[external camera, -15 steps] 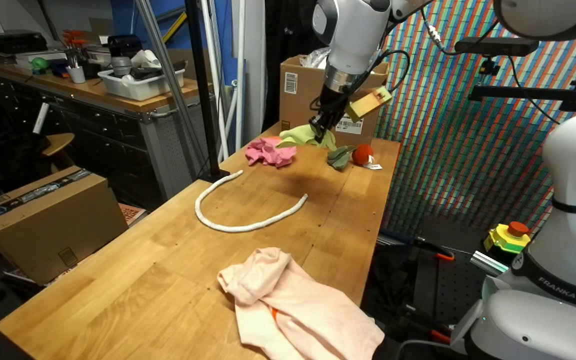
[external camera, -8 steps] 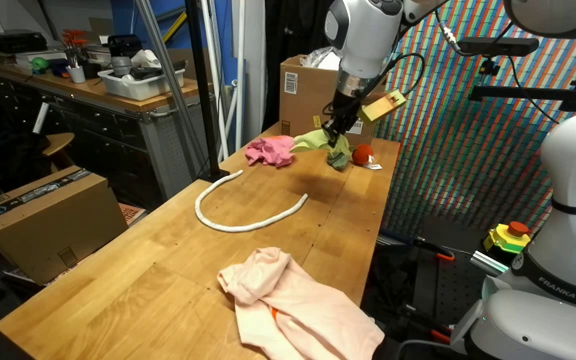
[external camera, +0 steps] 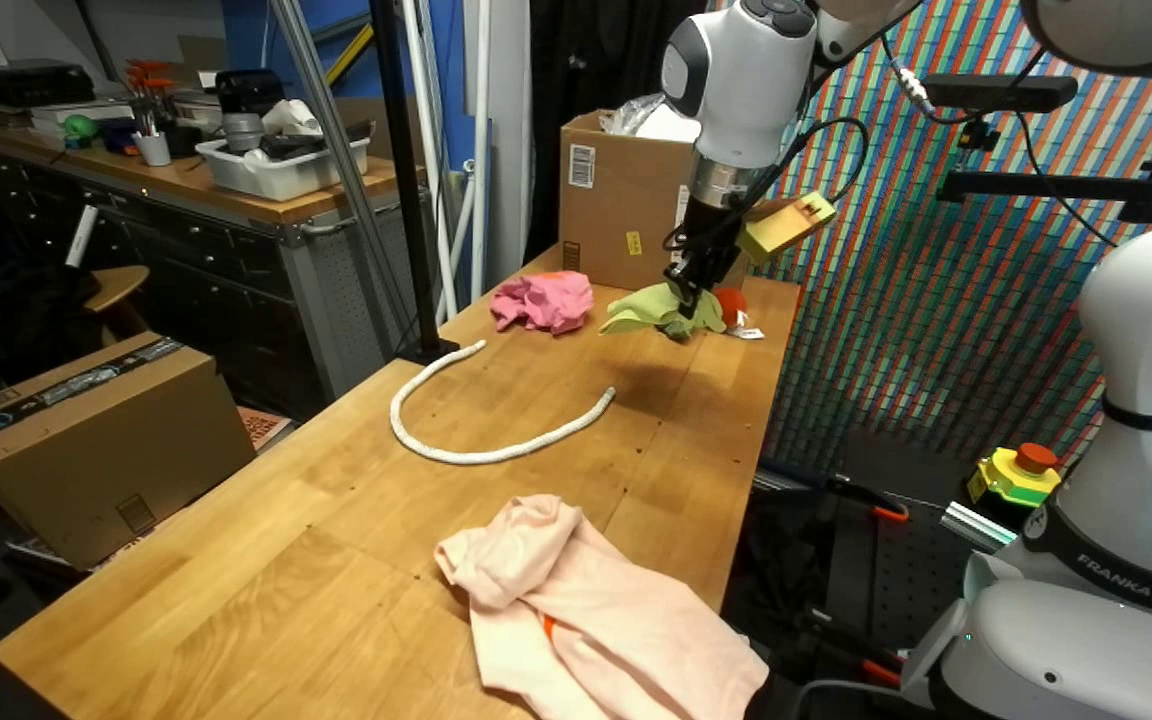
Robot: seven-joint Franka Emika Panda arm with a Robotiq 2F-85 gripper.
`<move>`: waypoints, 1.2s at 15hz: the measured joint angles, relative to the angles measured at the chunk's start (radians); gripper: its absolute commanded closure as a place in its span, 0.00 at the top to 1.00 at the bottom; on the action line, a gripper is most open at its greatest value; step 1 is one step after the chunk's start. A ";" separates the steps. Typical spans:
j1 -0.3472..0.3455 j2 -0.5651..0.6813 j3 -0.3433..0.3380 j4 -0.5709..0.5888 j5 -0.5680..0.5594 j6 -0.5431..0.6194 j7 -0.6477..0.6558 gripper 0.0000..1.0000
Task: Spread the cloths and the objects across the table
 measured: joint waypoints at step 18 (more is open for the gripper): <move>0.033 0.000 -0.070 -0.151 0.000 0.134 -0.164 0.08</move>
